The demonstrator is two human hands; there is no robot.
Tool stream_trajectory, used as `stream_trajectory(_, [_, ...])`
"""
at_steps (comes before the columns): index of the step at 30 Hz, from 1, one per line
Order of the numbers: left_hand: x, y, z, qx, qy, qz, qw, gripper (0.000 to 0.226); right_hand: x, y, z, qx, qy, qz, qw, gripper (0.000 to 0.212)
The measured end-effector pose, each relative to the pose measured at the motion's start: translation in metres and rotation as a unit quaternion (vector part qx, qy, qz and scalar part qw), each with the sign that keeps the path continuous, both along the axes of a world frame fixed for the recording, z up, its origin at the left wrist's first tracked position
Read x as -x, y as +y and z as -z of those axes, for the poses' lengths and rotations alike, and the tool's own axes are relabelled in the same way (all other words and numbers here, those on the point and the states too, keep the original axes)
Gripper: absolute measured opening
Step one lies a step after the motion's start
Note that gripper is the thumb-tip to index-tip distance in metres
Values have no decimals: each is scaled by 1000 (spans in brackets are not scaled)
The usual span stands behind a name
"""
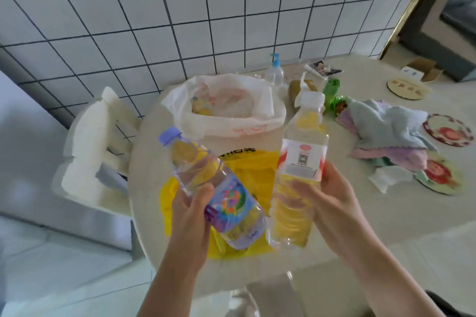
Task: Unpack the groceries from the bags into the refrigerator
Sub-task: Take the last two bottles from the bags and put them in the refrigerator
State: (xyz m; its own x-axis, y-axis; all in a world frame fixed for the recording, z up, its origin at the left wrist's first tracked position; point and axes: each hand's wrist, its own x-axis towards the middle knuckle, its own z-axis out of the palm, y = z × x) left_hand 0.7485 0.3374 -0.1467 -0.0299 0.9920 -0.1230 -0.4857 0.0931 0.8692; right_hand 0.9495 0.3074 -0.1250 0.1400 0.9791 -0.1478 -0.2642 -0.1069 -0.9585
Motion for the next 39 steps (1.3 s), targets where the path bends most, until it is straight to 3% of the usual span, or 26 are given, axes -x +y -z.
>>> stream_trajectory(4, [-8,-53,1,36,-38,7,999,30,-7,-39,4,54,90,-41,994,54])
stream_trajectory(8, [-12,-115,2,57,-57,-26,996,28,-15,-83,6,86,103,-81,988,47])
stream_trajectory(11, [-7,-173,3,88,-48,-43,994,28,-11,-116,7,90,119,-134,980,59])
stream_trajectory(14, [7,-221,3,106,-45,-66,991,45,2,-141,8,93,110,-202,969,85])
stream_trajectory(17, [19,-260,6,123,-37,-106,986,48,23,-161,8,82,71,-270,957,87])
stream_trajectory(22, [43,-316,8,151,-57,-188,969,43,75,-195,11,62,-41,-364,928,61])
stream_trajectory(28, [110,-391,7,150,-50,-289,944,17,163,-242,18,71,-91,-455,883,65])
stream_trajectory(31, [154,-438,10,176,-39,-337,924,44,218,-273,23,82,-95,-504,855,60])
stream_trajectory(33, [185,-470,11,177,-30,-366,913,49,258,-298,25,84,-96,-526,841,58])
stream_trajectory(39, [277,-556,11,187,-7,-453,872,35,367,-367,33,109,-87,-580,803,61])
